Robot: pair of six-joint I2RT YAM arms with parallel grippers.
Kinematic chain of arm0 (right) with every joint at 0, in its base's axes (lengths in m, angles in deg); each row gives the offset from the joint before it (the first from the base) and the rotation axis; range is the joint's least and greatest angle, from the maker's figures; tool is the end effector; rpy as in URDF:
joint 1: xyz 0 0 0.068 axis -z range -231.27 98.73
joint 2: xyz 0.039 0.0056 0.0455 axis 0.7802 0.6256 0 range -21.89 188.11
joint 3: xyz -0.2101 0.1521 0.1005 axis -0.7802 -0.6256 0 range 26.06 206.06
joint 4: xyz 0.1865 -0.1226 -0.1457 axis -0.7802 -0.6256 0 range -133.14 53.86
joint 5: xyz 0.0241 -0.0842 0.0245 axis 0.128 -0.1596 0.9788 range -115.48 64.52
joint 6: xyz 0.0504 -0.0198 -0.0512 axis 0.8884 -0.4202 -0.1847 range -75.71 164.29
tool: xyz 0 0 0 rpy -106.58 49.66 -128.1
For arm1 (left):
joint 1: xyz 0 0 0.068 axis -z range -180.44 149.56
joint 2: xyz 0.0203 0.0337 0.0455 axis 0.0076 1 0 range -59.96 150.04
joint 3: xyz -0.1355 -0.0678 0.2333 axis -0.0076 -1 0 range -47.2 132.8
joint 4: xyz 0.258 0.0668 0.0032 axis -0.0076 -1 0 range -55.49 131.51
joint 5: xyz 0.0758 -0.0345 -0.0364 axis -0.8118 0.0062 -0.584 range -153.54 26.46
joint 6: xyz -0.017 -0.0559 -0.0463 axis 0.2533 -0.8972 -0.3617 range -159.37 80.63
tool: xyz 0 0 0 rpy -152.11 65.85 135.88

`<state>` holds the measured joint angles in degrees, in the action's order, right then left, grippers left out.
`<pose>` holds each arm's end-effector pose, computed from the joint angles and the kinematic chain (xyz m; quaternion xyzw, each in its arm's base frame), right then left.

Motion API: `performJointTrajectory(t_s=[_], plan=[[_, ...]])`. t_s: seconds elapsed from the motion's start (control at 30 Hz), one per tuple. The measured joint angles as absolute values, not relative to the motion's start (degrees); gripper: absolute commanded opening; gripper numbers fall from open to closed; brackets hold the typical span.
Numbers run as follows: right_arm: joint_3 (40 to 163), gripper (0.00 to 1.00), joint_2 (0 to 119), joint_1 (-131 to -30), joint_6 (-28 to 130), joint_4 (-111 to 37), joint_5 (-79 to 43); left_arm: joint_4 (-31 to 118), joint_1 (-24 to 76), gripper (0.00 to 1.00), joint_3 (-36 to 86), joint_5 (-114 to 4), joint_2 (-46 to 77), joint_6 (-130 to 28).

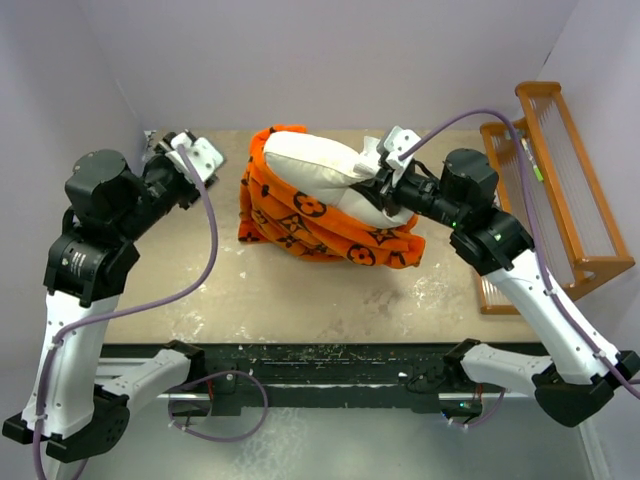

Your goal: Remove the pillowcase from the pillow

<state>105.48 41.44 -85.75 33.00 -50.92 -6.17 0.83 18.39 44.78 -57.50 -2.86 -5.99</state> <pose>0.1993 0.1621 0.4845 -0.3784 0.5882 0.2566 0.6671 0.1684 -0.0645 0.5184 0.3578 0.6498 0.0460 0.6691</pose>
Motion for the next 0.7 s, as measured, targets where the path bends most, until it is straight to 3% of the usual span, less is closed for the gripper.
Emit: performJointTrajectory(t_s=[0.1,0.27,0.57,0.7], plan=[[105.43,0.0,41.75,-85.78,33.11,-50.92,-5.84,-2.39,18.39,0.83,45.07,-49.5,-2.29,-7.08],[105.43,0.0,41.79,-85.75,33.09,-51.12,-4.6,-7.72,18.39,1.0,47.17,-35.29,0.75,-7.63],[108.49,0.0,45.82,-85.75,34.31,-51.25,-0.71,-15.85,18.44,1.0,67.34,-20.21,12.44,1.73],[108.49,0.0,46.32,-85.27,37.48,-49.39,-0.51,-18.74,18.44,1.0,65.33,-19.01,12.46,4.31]])
